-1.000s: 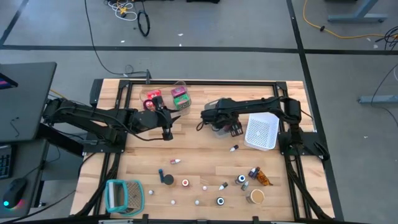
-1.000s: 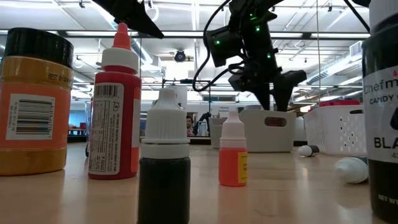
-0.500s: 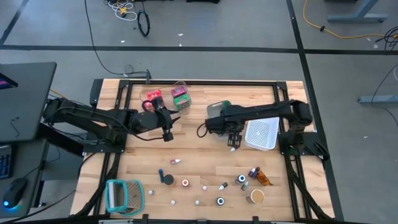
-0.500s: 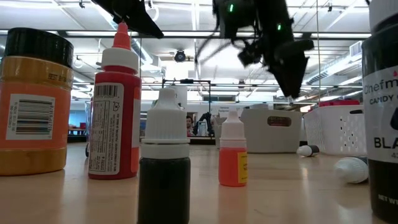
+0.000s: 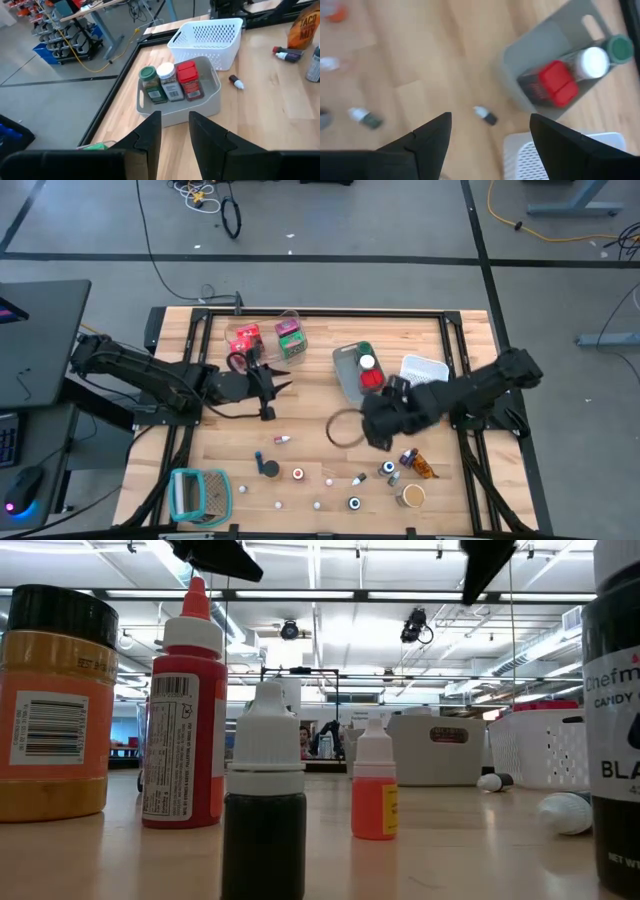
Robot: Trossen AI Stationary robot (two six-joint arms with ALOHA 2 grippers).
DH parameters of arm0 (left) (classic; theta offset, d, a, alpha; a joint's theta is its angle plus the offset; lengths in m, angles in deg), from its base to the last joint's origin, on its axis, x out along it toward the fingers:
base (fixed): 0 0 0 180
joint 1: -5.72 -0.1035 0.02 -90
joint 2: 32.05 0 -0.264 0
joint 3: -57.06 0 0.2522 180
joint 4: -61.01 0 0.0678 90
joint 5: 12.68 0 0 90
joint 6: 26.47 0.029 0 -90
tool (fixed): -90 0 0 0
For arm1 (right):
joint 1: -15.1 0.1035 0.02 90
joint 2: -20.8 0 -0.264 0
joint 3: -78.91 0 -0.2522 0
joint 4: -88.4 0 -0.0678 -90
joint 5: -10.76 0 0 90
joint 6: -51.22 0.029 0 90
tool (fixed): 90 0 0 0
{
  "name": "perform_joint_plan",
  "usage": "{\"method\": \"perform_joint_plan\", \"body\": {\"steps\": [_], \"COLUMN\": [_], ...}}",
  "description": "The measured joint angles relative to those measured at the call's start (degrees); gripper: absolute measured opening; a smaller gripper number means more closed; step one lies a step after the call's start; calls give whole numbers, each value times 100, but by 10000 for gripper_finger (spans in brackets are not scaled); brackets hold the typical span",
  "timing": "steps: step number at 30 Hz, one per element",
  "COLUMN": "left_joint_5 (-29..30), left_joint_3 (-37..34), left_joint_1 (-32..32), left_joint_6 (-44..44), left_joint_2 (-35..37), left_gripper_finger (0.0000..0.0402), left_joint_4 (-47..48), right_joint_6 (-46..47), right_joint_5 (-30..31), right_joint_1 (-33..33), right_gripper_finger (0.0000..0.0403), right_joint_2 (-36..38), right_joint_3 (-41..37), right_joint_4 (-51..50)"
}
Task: Pick & Place Kitchen Items
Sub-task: Put the gold spice bottle into the gray bin
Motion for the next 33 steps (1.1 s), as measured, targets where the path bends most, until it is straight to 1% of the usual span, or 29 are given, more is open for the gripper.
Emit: {"method": "perform_joint_plan", "body": {"steps": [8, 9, 13, 16, 18, 20, 25, 28, 30, 33], "left_joint_5": [0, 2, 2, 2, 2, 2, 2, 2, 2, 4], "left_joint_3": [0, 0, 0, 0, 0, 0, 0, 0, 0, 0], "left_joint_1": [70, 70, 70, 70, 70, 70, 70, 70, 70, 70], "left_joint_6": [-123, -126, -169, -173, -189, -237, -408, -454, -452, -452], "left_joint_2": [0, 0, 0, 0, 0, 0, 0, 0, 0, 0], "left_gripper_finger": [109, 109, 109, 109, 109, 109, 109, 109, 109, 109], "left_joint_4": [-27, -27, -25, -26, -26, -35, -112, -248, -351, -370], "right_joint_6": [520, 622, 1333, 2025, 2254, 2219, 1903, 1591, 1468, 1447], "right_joint_5": [114, 221, 991, 1261, 1310, 1324, 1660, 1468, 1327, 1314], "right_joint_1": [1256, 1440, 2184, 2680, 2992, 3267, 3786, 3880, 3889, 3800], "right_gripper_finger": [281, 281, 281, 281, 281, 281, 281, 281, 281, 281], "right_joint_2": [13, 13, 13, 13, 13, 9, 7, 1, 1, 3], "right_joint_3": [0, 0, 0, 0, 0, -1, -206, -382, -452, -627], "right_joint_4": [94, 107, 90, 175, 367, 628, 1641, 2216, 2409, 2495]}}
